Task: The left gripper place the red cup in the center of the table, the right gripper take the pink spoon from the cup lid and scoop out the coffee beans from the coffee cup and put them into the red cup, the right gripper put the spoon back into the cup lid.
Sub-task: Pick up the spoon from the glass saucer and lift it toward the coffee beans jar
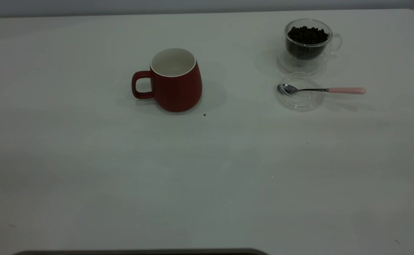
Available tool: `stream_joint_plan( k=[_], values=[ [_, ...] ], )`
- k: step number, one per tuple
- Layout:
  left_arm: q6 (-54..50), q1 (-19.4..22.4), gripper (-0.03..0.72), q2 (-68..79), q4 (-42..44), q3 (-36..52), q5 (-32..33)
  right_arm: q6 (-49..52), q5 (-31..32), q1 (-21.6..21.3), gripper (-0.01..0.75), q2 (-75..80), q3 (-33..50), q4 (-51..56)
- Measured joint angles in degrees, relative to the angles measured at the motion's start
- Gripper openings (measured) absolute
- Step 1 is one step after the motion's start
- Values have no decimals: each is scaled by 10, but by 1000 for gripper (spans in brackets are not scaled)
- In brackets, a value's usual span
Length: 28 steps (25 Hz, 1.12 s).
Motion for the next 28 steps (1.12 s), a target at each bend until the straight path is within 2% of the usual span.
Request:
stream_joint_plan(
  k=[4,11,28],
  values=[
    [-1,6,587,-95,0,0,4,0,0,0,453,0,0,0],
    [-1,66,587,-218,0,0,16,0,0,0,453,0,0,0],
    [-3,68,587,-218,0,0,18,0,0,0,453,0,0,8]
  ],
)
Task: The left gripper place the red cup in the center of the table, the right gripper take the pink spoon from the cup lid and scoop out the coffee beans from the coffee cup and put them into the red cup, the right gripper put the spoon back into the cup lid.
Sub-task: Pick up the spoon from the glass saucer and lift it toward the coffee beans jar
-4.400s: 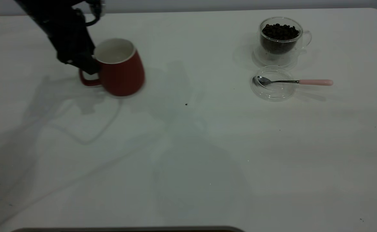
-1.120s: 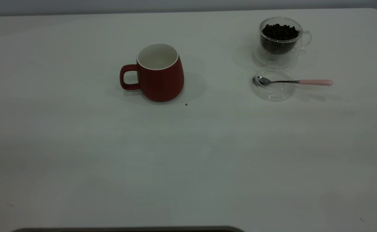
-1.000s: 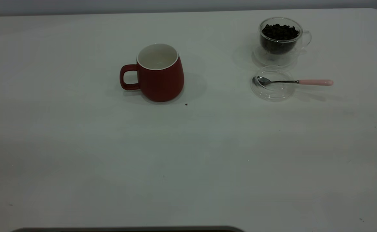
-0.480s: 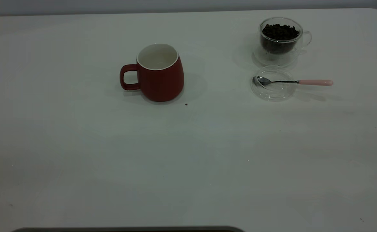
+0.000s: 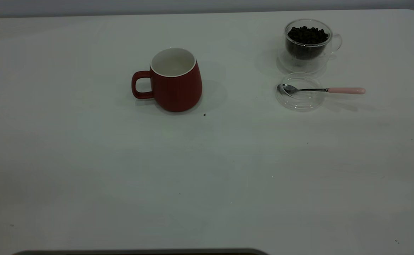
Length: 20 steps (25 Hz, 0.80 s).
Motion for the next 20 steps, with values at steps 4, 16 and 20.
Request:
stream_joint_plan(
  k=[4,16,20],
  values=[
    [0,0,587,0,0,0,0,10,-2,0,452,0,0,16],
    [0,0,587,0,0,0,0,-211,-241,0,540,307,-1,267],
    [0,0,587,0,0,0,0,-342,-371,0,552,479,-7,381]
  ],
)
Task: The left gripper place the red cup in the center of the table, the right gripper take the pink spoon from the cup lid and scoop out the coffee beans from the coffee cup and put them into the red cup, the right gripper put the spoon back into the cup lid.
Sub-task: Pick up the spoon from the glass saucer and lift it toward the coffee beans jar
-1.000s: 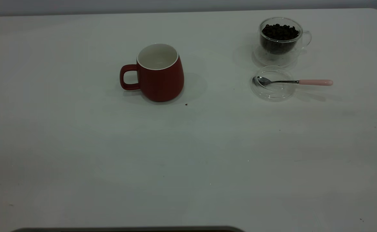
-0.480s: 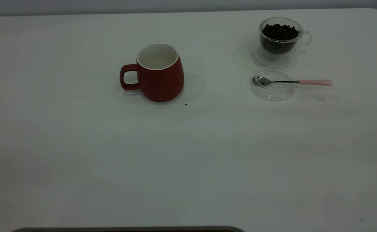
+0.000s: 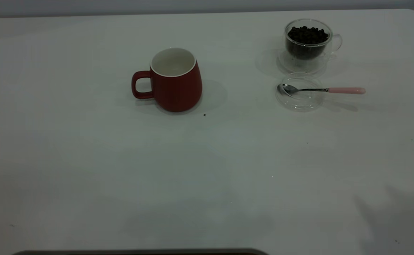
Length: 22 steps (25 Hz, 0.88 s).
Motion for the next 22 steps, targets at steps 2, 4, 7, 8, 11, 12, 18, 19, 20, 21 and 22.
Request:
stream_joint_plan(
  k=[2,4,7,8,11,12,18,19,20,21,22],
  values=[
    [0,0,587,0,0,0,0,-61,-31,0,552,94,-15,51],
    [0,0,587,0,0,0,0,-111,-47,0,552,178,-35,91],
    [0,0,587,0,0,0,0,-157,-60,0,552,312,-78,151],
    [1,0,587,0,0,0,0,-169,-61,0,552,358,-91,167],
    [1,0,587,0,0,0,0,-192,-51,-17,550,479,-146,190],
    [1,0,587,0,0,0,0,-195,-39,-30,550,515,-168,193],
    [1,0,587,0,0,0,0,-222,39,-134,548,673,-279,208],
    [1,0,587,0,0,0,0,-234,43,-147,548,695,-290,222],
    [1,0,587,0,0,0,0,-246,49,-164,548,715,-303,237],
    [1,0,587,0,0,0,0,-257,58,-181,548,730,-315,250],
    [1,0,587,0,0,0,0,-271,70,-197,548,746,-324,266]
  ],
)
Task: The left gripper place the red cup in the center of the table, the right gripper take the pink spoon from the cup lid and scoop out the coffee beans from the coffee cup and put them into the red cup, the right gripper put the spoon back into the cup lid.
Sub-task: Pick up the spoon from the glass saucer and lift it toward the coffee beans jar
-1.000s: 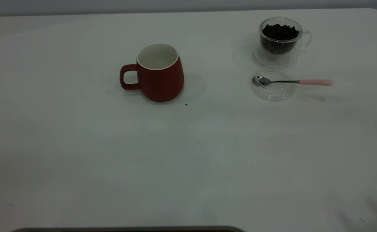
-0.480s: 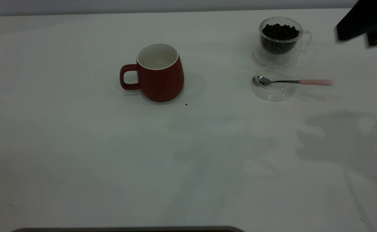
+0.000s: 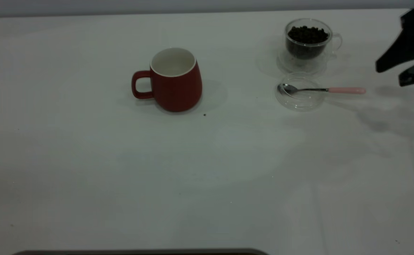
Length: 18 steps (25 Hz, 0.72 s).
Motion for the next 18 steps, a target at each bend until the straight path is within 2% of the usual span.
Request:
stream_joint_plan(
  k=[6,11,18],
  values=[
    [0,0,587,0,0,0,0,-101,137,-59,547,81,-63,73],
    [0,0,587,0,0,0,0,-130,163,-80,547,136,-73,108],
    [0,0,587,0,0,0,0,-177,231,-78,547,191,-75,172]
  ],
)
